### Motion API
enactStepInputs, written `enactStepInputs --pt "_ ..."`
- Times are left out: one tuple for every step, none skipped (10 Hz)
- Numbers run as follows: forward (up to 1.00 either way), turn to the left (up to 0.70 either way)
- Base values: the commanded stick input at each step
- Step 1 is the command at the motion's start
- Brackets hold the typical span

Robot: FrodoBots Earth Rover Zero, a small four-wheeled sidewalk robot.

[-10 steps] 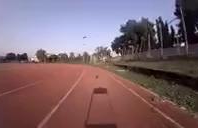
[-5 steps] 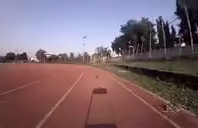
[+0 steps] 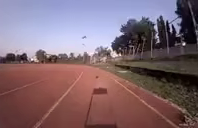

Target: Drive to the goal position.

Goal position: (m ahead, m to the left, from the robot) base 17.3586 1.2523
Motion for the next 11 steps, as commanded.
enactStepInputs --pt "0.7 0.0" --pt "0.7 0.0" --pt "0.7 0.0" --pt "0.7 0.0" --pt "0.7 0.0" --pt "0.7 0.0" --pt "0.7 0.0" --pt "0.7 0.0" --pt "0.7 0.0" --pt "0.7 0.02" --pt "0.7 0.1"
